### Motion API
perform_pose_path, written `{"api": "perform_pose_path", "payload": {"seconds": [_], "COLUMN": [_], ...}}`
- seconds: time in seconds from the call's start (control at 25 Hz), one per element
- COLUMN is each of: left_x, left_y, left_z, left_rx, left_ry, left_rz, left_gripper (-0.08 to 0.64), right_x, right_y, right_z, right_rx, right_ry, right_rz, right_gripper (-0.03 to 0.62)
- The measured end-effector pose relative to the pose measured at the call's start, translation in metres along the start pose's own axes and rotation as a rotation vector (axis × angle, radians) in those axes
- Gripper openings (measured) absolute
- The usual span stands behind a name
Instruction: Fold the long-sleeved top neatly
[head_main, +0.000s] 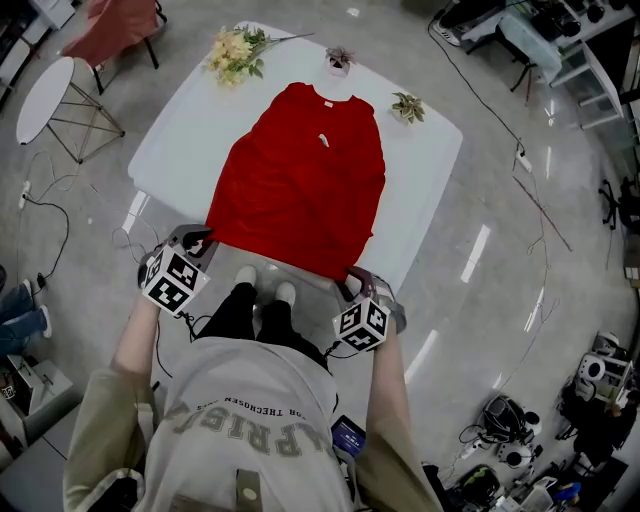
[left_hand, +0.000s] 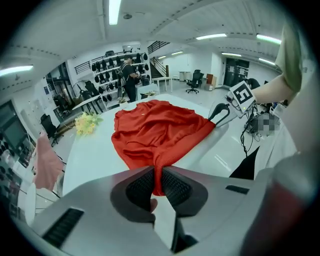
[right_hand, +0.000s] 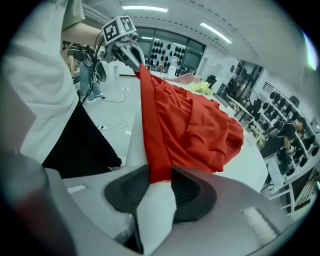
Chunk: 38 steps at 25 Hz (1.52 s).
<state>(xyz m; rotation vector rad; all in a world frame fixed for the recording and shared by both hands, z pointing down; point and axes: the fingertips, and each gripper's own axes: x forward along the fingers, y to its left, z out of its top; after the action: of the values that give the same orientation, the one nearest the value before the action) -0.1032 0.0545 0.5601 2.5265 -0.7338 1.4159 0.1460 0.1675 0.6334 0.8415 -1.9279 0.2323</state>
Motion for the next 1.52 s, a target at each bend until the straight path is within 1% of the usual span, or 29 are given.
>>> {"api": "perform_pose_path", "payload": {"seconds": [0.16,0.24,0.32,0.44,0.52,0.6,0.72,0.8,0.88,0.96,1.08,1.2,1.36,1.52], "left_x": [0.002,0.002,0.000,0.000,0.002,0.002,0.000,0.003,0.010,0.018,0.036,0.057,0.084,0.114], "left_y": [-0.009,-0.018,-0.028,-0.045,-0.054,-0.054,-0.036,-0.020,-0.003,0.014,0.044,0.071,0.100,0.121], "left_z": [-0.009,-0.015,-0.023,-0.041,-0.050,-0.048,-0.031,-0.015,0.003,0.020,0.041,0.056,0.073,0.081], "left_rx": [0.081,0.107,0.114,0.105,0.111,0.120,0.129,0.151,0.167,0.175,0.160,0.130,0.086,0.014], "left_ry": [0.060,0.084,0.104,0.140,0.163,0.164,0.141,0.120,0.090,0.067,0.058,0.059,0.063,0.105], "left_rz": [0.023,0.013,-0.012,-0.071,-0.111,-0.130,-0.139,-0.137,-0.135,-0.127,-0.114,-0.105,-0.076,-0.025], "left_gripper": [0.044,0.044,0.044,0.044,0.044,0.044,0.044,0.044,0.044,0.044,0.044,0.044,0.044,0.054], "right_x": [-0.013,-0.024,-0.036,-0.045,-0.048,-0.054,-0.069,-0.075,-0.076,-0.072,-0.061,-0.039,-0.006,0.020], "right_y": [0.003,0.006,0.012,0.023,0.025,0.015,-0.018,-0.047,-0.075,-0.099,-0.128,-0.155,-0.186,-0.210], "right_z": [-0.008,-0.012,-0.015,-0.025,-0.027,-0.018,0.005,0.018,0.028,0.039,0.051,0.052,0.048,0.041], "right_rx": [-0.066,-0.066,-0.051,-0.039,-0.030,0.017,0.130,0.166,0.179,0.192,0.228,0.293,0.383,0.448], "right_ry": [-0.018,-0.028,-0.031,-0.009,0.009,-0.009,-0.087,-0.124,-0.137,-0.130,-0.105,-0.057,0.042,0.132], "right_rz": [0.021,0.058,0.125,0.240,0.302,0.346,0.379,0.366,0.339,0.313,0.281,0.248,0.177,0.104], "right_gripper": [0.035,0.029,0.028,0.028,0.028,0.026,0.028,0.028,0.028,0.028,0.028,0.028,0.028,0.028]}}
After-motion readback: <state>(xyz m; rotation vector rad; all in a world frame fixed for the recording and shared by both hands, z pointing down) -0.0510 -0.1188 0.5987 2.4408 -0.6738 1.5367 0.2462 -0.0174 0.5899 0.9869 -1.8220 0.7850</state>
